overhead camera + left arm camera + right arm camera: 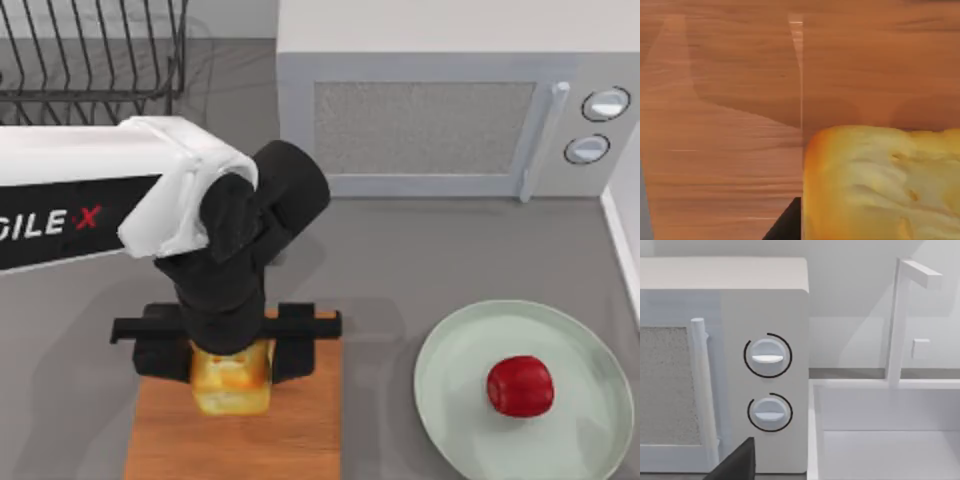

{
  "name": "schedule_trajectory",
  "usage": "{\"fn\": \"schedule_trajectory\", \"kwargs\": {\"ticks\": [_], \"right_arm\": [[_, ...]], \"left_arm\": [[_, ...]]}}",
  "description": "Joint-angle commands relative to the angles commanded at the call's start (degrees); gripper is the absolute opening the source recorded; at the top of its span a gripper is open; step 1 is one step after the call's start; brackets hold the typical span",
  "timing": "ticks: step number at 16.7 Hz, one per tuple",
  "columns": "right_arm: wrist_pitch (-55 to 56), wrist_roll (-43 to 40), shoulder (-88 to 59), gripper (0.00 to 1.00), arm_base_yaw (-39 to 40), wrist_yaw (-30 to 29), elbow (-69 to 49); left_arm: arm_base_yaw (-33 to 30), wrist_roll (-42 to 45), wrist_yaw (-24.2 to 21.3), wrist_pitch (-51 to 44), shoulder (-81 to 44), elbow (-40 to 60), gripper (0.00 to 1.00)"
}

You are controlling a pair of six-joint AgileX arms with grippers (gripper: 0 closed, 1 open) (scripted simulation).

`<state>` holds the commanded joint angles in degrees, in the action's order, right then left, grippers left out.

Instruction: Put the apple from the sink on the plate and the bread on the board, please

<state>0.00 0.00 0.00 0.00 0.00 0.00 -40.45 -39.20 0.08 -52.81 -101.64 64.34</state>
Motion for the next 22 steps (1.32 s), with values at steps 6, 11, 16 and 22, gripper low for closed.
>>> {"fn": "schedule_trajectory", "kwargs": {"ticks": [6,11,16,22], "right_arm": [[0.00,0.00,0.00,1.00,0.00,0.00,0.00],[0.00,0.00,0.00,1.00,0.00,0.00,0.00],[0.00,0.00,0.00,1.00,0.00,0.00,0.00],[0.00,0.00,0.00,1.00,0.00,0.00,0.00]], "left_arm": [[-0.11,-0.02,0.02,4.19,-1.51,-2.60,0.00],[-0.11,-0.02,0.02,4.19,-1.51,-2.60,0.23],[-0.11,-0.02,0.02,4.19,-1.51,-2.60,0.60],[-0.11,-0.02,0.02,4.19,-1.51,-2.60,1.00]]}}
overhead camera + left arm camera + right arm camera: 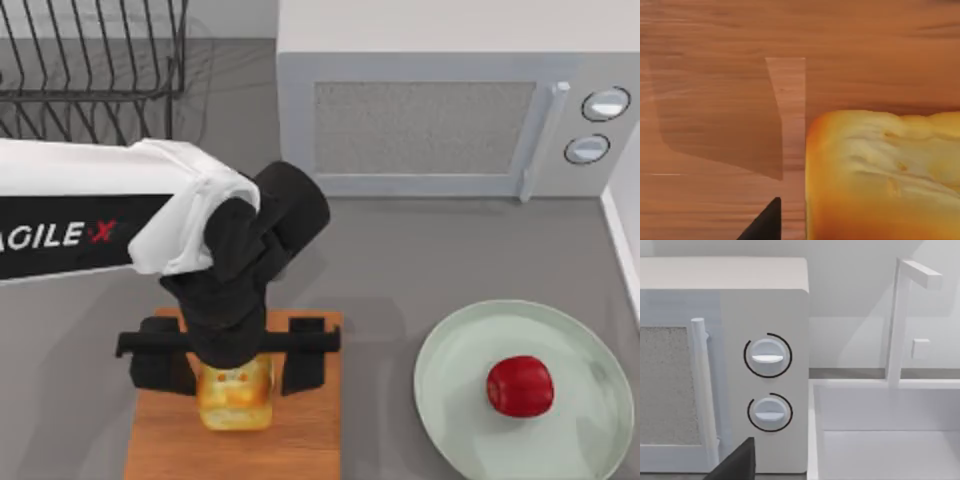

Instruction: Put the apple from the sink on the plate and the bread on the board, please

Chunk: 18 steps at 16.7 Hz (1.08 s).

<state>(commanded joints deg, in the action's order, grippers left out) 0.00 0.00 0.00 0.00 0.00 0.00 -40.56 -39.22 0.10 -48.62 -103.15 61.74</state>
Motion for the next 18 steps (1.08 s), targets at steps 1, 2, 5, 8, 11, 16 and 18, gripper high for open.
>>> {"fn": "schedule_trajectory", "kwargs": {"ticks": [1,2,5,8,11,16,18], "right_arm": [[0.00,0.00,0.00,1.00,0.00,0.00,0.00],[0.00,0.00,0.00,1.00,0.00,0.00,0.00],[0.00,0.00,0.00,1.00,0.00,0.00,0.00],[0.00,0.00,0.00,1.00,0.00,0.00,0.00],[0.00,0.00,0.00,1.00,0.00,0.00,0.00],[0.00,0.00,0.00,1.00,0.00,0.00,0.00],[0.00,0.00,0.00,1.00,0.00,0.00,0.00]], "left_arm": [[0.00,0.00,0.00,0.00,0.00,0.00,1.00],[0.00,0.00,0.00,0.00,0.00,0.00,1.00],[0.00,0.00,0.00,0.00,0.00,0.00,1.00],[0.03,0.00,0.00,-0.01,0.05,0.02,1.00],[0.82,0.63,0.09,0.92,1.71,-0.83,1.00],[6.45,5.96,0.32,7.88,14.91,-8.91,1.00],[9.79,9.25,0.27,11.87,23.77,-14.14,1.00]]}}
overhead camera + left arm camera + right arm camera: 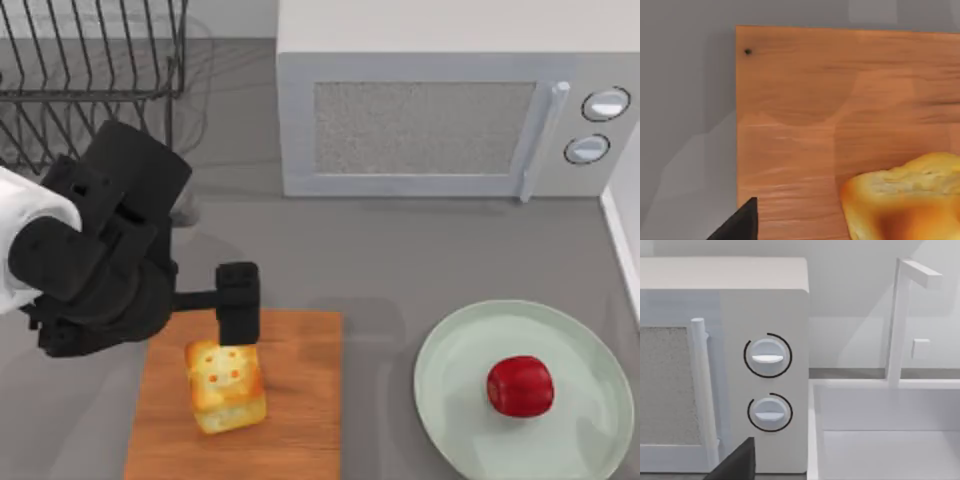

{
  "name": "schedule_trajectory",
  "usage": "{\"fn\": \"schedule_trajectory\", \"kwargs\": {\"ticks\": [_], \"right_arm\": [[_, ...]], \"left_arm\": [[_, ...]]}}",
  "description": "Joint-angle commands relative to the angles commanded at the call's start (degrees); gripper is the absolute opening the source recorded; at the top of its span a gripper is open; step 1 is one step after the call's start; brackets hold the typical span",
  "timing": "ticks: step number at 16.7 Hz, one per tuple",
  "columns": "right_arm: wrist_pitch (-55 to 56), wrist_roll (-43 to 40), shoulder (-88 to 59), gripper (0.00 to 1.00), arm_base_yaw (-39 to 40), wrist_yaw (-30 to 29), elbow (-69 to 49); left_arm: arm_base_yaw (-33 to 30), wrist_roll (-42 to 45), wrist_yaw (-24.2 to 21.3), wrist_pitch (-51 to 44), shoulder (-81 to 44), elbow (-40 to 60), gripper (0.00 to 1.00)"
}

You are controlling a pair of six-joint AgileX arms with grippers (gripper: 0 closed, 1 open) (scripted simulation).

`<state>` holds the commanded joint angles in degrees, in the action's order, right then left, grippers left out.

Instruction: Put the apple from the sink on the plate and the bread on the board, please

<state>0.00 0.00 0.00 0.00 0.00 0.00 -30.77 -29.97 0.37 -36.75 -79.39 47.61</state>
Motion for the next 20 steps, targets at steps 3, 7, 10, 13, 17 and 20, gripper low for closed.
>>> {"fn": "schedule_trajectory", "kwargs": {"ticks": [3,7,10,13,17,20], "right_arm": [[0.00,0.00,0.00,1.00,0.00,0.00,0.00],[0.00,0.00,0.00,1.00,0.00,0.00,0.00],[0.00,0.00,0.00,1.00,0.00,0.00,0.00],[0.00,0.00,0.00,1.00,0.00,0.00,0.00],[0.00,0.00,0.00,1.00,0.00,0.00,0.00],[0.00,0.00,0.00,1.00,0.00,0.00,0.00]], "left_arm": [[5.79,5.56,-0.22,6.58,16.22,-9.43,1.00],[14.32,13.64,-0.46,16.06,40.30,-23.30,1.00],[20.62,19.75,-0.49,23.41,57.15,-33.22,1.00],[26.04,25.13,-0.43,30.22,69.95,-41.23,1.00],[30.38,29.58,-0.37,36.19,78.66,-47.12,1.00],[30.77,29.97,-0.37,36.75,79.39,-47.61,1.00]]}}
